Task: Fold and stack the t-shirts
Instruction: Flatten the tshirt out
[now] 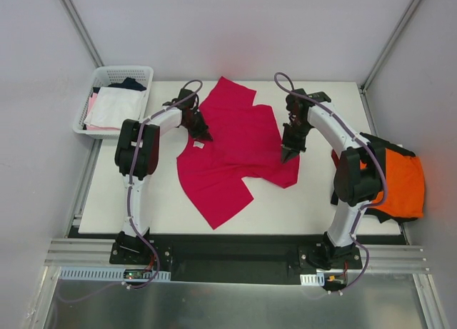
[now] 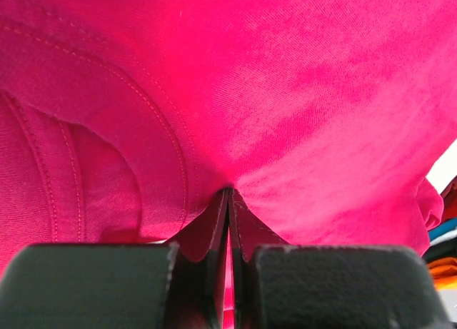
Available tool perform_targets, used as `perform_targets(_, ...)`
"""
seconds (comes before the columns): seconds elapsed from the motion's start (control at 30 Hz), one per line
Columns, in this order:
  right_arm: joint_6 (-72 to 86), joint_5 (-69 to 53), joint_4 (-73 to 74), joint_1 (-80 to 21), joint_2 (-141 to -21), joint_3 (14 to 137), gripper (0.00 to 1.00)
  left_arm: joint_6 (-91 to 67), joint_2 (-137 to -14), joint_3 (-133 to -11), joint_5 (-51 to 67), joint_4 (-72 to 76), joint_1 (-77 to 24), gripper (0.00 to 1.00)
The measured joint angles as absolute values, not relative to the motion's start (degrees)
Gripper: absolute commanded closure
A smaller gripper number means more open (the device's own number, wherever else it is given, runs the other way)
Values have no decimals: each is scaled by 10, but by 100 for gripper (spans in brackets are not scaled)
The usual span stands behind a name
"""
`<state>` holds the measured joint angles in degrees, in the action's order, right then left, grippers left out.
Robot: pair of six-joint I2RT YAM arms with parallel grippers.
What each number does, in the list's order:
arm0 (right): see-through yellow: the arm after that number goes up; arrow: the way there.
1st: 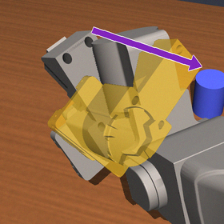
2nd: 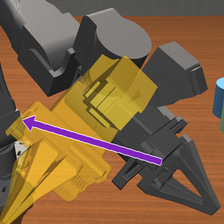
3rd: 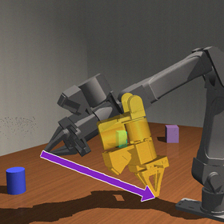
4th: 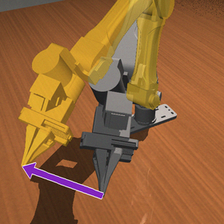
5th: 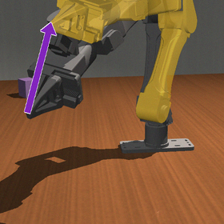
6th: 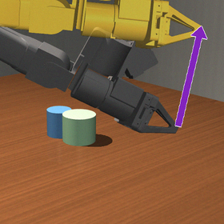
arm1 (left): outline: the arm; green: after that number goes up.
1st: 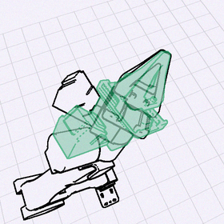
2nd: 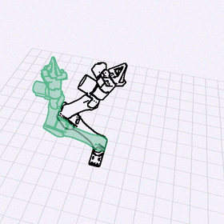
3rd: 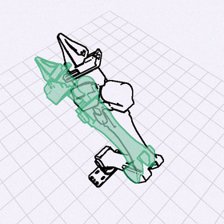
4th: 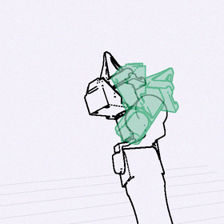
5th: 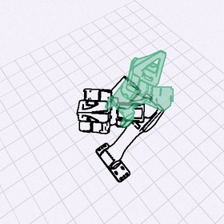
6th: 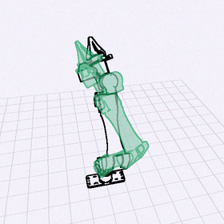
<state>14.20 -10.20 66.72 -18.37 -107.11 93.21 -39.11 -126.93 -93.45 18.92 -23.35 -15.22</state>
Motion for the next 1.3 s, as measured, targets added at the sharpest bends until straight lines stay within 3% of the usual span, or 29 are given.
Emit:
perform_targets(0.1,138,-103,663,-183,-1071,929,71,-387,-1269,-935,190,-233,-152,98)
perform_targets(0.17,133,-106,658,-181,-1071,927,64,-383,-1269,-941,192,-235,-154,88)
perform_targets(0.23,128,-110,652,-176,-1071,923,60,-377,-1269,-948,192,-241,-157,80)
perform_targets(0.37,118,-116,643,-149,-1071,920,59,-365,-1268,-981,190,-262,-172,74)
perform_targets(0.73,104,-127,571,-20,-1092,900,65,-360,-1188,-962,223,-260,-230,76)
perform_targets(1.0,109,-149,509,-13,-1163,901,67,-346,-1116,-836,232,-279,-239,78)
perform_targets(1.3,111,-173,484,-13,-1217,909,67,-334,-1113,-827,231,-296,-239,79)
